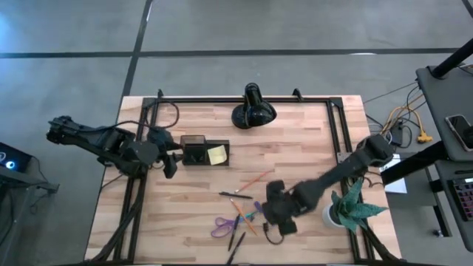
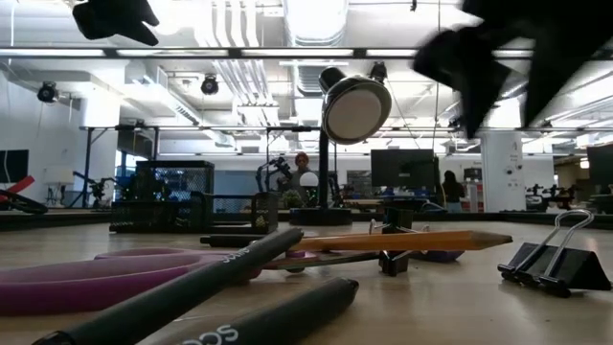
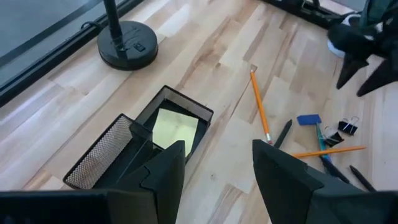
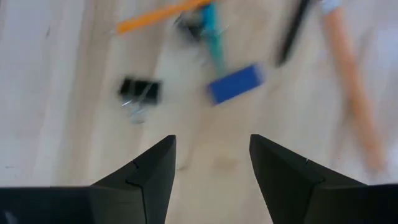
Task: Pick and place office supplies into organizer
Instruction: Put the right black binder clip into the black desk organizer
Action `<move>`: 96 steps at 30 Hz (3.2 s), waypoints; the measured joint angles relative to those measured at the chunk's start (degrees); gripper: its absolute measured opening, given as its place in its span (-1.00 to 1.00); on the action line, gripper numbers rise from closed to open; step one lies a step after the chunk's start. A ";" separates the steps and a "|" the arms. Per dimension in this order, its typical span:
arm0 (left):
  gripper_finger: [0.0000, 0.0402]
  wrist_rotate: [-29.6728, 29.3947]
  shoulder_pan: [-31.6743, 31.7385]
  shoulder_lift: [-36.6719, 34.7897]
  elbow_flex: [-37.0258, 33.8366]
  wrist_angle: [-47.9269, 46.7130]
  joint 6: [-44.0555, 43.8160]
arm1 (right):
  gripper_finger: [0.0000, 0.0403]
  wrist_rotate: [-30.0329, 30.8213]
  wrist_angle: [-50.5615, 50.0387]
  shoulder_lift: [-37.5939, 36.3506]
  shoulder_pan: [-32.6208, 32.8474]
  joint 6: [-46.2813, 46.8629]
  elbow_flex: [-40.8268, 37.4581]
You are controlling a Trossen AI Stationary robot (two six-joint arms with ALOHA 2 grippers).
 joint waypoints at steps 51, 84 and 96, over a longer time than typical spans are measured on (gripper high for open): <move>-0.16 0.51 0.00 3.41 0.07 0.32 -0.14 | -0.03 -3.06 19.71 -8.65 7.32 76.12 -18.86; -0.16 0.56 0.00 4.04 0.00 1.57 -0.42 | -0.54 -2.70 27.90 -3.11 4.61 68.09 -20.77; -0.16 0.43 0.00 4.04 0.00 1.57 -0.39 | -0.95 -1.24 28.27 -3.15 4.24 66.80 -20.88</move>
